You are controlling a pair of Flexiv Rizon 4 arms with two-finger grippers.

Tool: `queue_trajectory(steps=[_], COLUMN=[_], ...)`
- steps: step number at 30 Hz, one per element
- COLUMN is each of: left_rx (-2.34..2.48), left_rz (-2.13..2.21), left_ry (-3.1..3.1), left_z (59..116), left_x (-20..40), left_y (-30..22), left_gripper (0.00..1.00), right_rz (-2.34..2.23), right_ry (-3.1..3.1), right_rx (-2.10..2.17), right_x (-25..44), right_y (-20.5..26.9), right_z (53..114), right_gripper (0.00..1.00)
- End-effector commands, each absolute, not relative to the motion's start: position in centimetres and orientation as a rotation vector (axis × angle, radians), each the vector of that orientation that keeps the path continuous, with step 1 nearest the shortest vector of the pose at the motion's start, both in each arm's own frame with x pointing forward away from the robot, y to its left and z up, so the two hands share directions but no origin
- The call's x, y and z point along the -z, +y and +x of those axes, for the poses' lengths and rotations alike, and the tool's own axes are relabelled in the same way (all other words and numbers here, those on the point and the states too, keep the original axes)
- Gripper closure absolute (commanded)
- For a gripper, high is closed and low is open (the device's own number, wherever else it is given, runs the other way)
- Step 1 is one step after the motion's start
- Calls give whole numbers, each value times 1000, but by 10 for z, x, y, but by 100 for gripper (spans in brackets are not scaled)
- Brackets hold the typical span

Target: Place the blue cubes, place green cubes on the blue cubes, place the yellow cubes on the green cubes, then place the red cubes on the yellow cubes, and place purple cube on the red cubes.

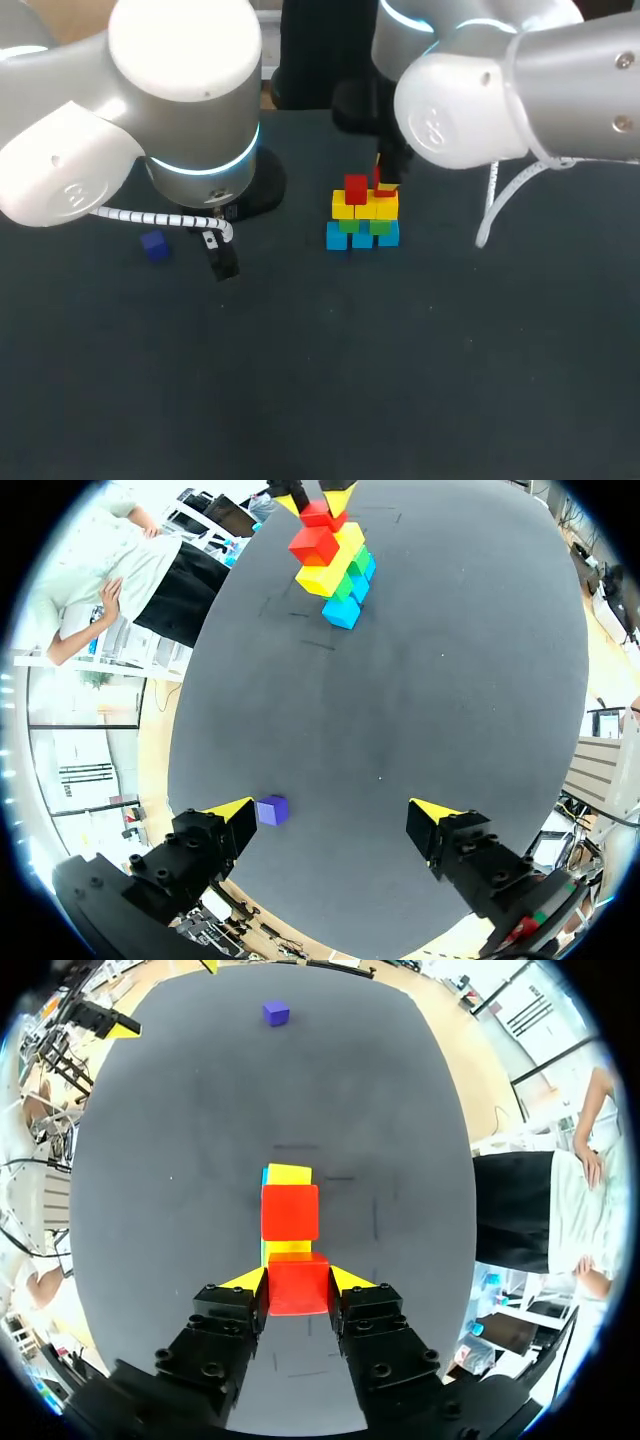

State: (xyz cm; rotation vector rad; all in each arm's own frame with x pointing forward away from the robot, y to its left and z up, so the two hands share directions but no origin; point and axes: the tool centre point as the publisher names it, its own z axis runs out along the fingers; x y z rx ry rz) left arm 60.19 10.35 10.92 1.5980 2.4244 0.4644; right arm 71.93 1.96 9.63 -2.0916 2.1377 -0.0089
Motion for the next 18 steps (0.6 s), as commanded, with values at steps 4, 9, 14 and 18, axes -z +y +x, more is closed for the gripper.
queue_trajectory(steps=[4,9,14,18], left_rx=[-461,-461,-461,-461], left_rz=[1601,1601,1601,1601], left_ry=[2422,2422,2422,2422], left_z=[602,602,602,602], left_x=[-110,-110,-110,-110], left_y=[105,105,105,105], left_gripper=[0,0,0,0], right_rz=[-2086,-2089,-2089,-2090], right_ry=[2143,2138,2142,2142], right_rx=[-3,-9,-12,-14], right_x=[-95,-95,-94,-93], right_y=[23,23,23,23], right_z=[720,721,721,721], right_gripper=[100,100,100,100])
